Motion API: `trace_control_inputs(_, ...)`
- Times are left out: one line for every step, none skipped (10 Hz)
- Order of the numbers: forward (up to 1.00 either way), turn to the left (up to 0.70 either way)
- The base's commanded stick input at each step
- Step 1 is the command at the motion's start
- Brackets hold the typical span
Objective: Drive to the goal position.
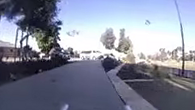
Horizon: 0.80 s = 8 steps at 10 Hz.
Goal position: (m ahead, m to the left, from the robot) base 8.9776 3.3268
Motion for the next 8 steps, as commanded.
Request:
trace_control_inputs(0.93, 0.00)
trace_control_inputs(0.93, 0.00)
trace_control_inputs(0.93, 0.00)
trace_control_inputs(0.94, 0.00)
trace_control_inputs(0.93, 0.00)
trace_control_inputs(0.93, 0.00)
trace_control_inputs(0.93, 0.00)
trace_control_inputs(0.93, 0.02)
